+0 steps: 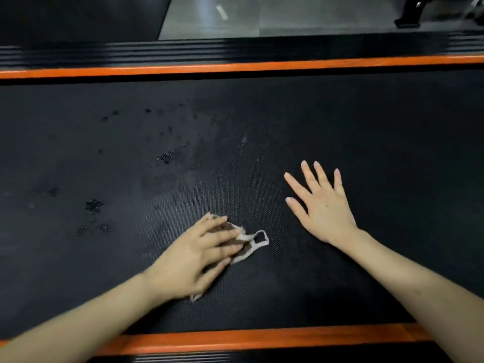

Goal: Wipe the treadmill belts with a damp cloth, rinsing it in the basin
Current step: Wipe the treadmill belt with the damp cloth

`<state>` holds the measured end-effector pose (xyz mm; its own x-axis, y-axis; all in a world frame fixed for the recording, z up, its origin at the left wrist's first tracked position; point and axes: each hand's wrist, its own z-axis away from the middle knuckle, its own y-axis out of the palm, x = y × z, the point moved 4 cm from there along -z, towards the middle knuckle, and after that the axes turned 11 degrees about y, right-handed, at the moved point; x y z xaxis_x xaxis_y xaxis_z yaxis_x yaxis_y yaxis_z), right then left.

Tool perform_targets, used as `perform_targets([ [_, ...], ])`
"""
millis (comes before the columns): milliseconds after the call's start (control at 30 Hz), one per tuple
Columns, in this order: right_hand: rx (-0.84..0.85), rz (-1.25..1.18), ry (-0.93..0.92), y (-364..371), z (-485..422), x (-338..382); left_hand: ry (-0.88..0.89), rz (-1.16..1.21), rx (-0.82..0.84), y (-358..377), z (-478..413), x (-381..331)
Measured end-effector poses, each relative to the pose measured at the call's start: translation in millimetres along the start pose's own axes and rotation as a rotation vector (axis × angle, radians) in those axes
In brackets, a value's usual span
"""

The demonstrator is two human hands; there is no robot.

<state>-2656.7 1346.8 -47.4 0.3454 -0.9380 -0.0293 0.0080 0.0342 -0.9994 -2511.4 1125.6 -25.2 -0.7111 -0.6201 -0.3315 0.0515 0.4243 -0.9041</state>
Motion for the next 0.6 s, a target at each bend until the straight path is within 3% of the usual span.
perform_targets([
  [67,-0.008,-0.001,0.003,-0.5,0.4,-0.7,-0.083,-0.043,0.012,-1.2,-17.5,32.7],
  [167,-0.017,-0.006,0.002,-0.7,1.0,-0.7,-0.441,-0.132,-0.142,-15.4,-48.5,82.8],
  [200,-0.019,-0.006,0.002,-0.6,0.3,-0.7,-0.438,-0.126,-0.156,-12.9,-52.2,79.0],
  [400,-0.022,-0.022,-0.009,-3.8,-0.2,-0.9,0.156,0.187,0.072,23.2,-41.9,-35.3],
  [600,-0.029,-0.035,-0.032,-3.8,1.1,-3.1,0.162,0.212,0.175,2.2,7.1,-28.6],
])
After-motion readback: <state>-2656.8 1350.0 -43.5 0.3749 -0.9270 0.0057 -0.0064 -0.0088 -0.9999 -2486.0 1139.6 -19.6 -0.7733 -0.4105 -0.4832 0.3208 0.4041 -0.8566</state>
